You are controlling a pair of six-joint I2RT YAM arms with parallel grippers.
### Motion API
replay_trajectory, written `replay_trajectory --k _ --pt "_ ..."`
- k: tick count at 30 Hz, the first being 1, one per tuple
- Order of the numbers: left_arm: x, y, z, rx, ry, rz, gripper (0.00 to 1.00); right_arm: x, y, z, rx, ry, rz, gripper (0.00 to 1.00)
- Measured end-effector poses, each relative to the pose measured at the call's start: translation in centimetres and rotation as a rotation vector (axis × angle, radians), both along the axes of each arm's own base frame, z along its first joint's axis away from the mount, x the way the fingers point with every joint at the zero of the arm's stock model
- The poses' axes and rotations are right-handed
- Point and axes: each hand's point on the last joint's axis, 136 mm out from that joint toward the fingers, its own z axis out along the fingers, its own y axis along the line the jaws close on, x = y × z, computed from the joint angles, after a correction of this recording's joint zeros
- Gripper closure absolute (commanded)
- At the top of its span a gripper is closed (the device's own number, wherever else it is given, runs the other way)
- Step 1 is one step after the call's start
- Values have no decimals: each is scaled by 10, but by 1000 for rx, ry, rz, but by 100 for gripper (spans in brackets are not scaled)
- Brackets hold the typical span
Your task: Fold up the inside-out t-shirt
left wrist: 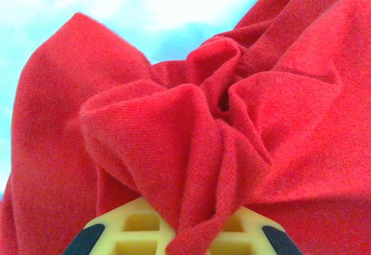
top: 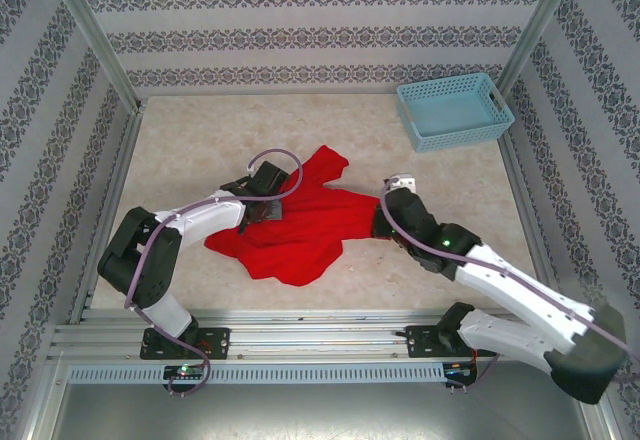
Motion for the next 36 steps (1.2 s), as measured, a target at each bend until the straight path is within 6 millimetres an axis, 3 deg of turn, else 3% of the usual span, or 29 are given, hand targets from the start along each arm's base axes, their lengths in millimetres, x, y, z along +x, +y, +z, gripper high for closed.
replay_trajectory --k 2,4,8,13,17,22,27,29,32,36 --pt "0 -3 0 -13 0 -6 100 -3 -2 6 21 -10 -2 81" --pt "0 -6 0 -26 3 -15 100 -3 -2 2 20 6 -8 59" --pt "-2 -9 0 -34 7 -25 100 -1 -10 -19 -38 70 -45 56" --pt "-4 -13 0 -38 10 -35 99 7 -21 -29 -21 99 -83 49" --pt "-4 -15 5 -54 2 -41 85 12 -20 -57 -12 171 -80 41" --pt "2 -19 34 -77 -52 -61 58 17 -9 -106 -46 307 -51 37" --pt "30 -36 73 -111 -119 -77 48 17 -5 -145 -88 406 -47 37" --pt "43 -44 81 -120 -135 -79 43 18 -4 -156 -102 432 -48 42" --pt "54 -52 74 -113 -107 -81 38 19 2 -165 -95 450 -33 52" --pt "59 -53 44 -70 -22 -74 34 18 16 -163 -80 431 8 79"
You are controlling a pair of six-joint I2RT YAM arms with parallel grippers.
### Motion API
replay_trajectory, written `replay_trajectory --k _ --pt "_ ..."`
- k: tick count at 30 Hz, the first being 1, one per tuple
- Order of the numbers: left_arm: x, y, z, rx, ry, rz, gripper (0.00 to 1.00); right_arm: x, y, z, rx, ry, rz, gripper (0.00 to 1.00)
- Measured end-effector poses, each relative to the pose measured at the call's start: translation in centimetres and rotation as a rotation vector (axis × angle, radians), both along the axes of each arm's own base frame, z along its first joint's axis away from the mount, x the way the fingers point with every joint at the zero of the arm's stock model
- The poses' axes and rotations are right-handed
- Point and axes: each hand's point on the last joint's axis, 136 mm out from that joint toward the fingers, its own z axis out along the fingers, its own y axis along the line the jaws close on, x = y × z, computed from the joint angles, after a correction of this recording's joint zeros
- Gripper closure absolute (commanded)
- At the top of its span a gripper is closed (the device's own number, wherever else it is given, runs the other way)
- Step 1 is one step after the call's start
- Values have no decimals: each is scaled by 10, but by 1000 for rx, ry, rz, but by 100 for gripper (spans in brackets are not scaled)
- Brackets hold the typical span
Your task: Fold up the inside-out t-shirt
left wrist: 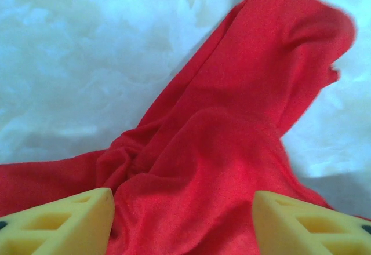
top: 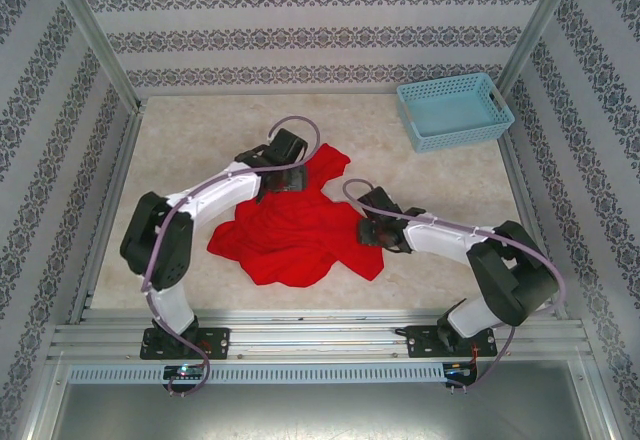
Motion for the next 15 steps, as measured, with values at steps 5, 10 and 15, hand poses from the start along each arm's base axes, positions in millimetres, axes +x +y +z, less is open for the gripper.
replay_trajectory --k 5,10,15 --pt "8 5 -28 30 73 10 38 -7 13 15 7 -54 32 100" --pt "22 -4 -37 5 93 -20 62 -15 10 50 -8 -170 44 100" --pt "26 -13 -45 -12 115 -51 96 -25 -1 90 25 -298 30 100"
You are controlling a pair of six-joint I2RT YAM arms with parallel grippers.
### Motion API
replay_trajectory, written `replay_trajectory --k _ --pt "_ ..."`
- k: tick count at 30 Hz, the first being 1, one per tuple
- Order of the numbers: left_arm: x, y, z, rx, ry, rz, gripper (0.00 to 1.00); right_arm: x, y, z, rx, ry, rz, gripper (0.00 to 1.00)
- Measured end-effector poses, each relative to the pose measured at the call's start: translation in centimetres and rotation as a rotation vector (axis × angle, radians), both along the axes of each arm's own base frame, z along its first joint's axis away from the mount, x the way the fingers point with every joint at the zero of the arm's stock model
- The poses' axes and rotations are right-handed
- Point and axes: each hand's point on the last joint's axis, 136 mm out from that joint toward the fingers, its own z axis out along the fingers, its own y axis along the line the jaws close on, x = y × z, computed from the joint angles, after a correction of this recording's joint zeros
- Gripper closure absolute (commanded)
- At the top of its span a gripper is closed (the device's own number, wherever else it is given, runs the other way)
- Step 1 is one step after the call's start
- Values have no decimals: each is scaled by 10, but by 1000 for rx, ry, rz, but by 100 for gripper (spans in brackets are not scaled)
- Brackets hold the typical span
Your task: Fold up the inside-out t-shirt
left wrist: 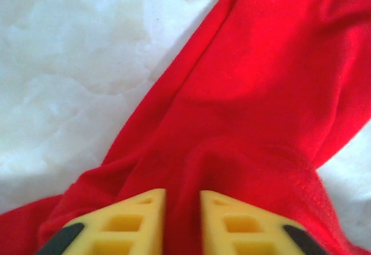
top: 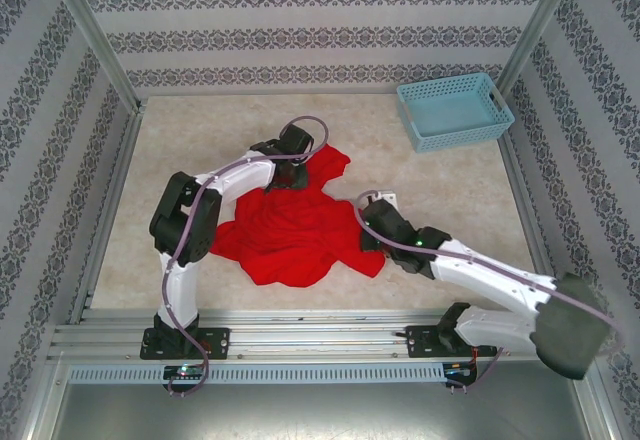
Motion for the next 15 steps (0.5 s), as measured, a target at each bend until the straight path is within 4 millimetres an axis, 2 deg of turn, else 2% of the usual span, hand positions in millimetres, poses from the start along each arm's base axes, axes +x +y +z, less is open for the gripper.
replay_trajectory --k 1,5,7,9,12,15 --pt "0 0 0 -3 2 -1 100 -2 -5 5 4 -18 -8 100" --pt "0 -1 6 -14 -8 -8 100 -8 -19 21 10 -64 -28 100" --pt "-2 1 19 -29 -33 -5 100 -10 -25 30 10 -92 -33 100" --pt "-5 8 40 -48 -71 4 100 -11 -30 41 8 -124 -34 100" --pt "-4 27 98 -101 -191 41 100 -10 -32 67 14 -184 -14 100" --pt "-4 55 179 -173 -379 97 100 -3 -26 110 44 -269 20 100"
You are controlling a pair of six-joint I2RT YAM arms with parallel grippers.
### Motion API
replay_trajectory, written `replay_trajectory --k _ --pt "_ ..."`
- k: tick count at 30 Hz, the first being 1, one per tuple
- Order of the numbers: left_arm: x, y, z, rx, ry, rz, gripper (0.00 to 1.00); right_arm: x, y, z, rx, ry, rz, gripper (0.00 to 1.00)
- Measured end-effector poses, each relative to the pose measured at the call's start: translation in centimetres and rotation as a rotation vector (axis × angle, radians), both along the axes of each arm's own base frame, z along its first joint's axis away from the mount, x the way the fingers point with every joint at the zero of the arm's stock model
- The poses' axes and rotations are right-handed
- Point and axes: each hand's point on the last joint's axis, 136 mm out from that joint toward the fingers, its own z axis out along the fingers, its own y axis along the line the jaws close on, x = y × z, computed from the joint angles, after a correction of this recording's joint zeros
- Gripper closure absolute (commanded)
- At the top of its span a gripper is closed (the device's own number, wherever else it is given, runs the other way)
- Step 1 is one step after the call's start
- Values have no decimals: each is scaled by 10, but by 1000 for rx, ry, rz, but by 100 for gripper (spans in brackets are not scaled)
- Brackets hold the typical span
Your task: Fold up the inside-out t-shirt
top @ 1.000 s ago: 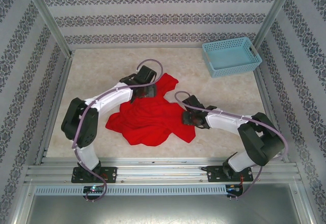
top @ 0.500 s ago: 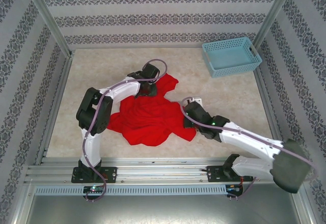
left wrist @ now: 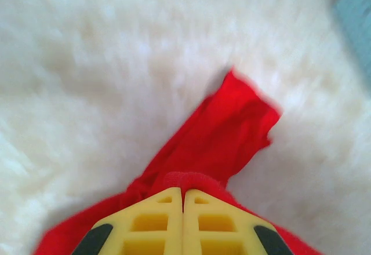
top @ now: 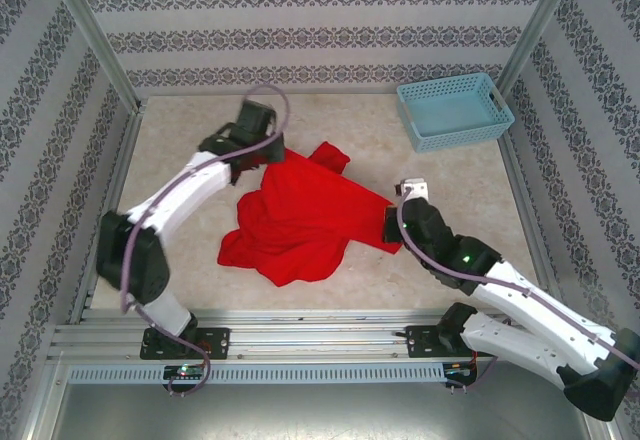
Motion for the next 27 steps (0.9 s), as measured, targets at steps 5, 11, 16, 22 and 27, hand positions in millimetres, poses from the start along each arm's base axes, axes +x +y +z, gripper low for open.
replay_trajectory --k 5,11,16,22,27 --pt "-27 37 122 -94 -310 64 100 6 19 87 85 -144 91 100" --pt "-57 51 172 -120 -465 67 100 6 33 102 131 -161 144 100" --pt "-45 39 110 -91 -331 23 100 5 33 23 106 8 123 96" --pt "-23 11 1 -55 -48 -62 100 -14 20 -94 89 288 66 71" --pt "-26 0 -19 -73 20 -111 100 -19 12 -121 63 354 45 42"
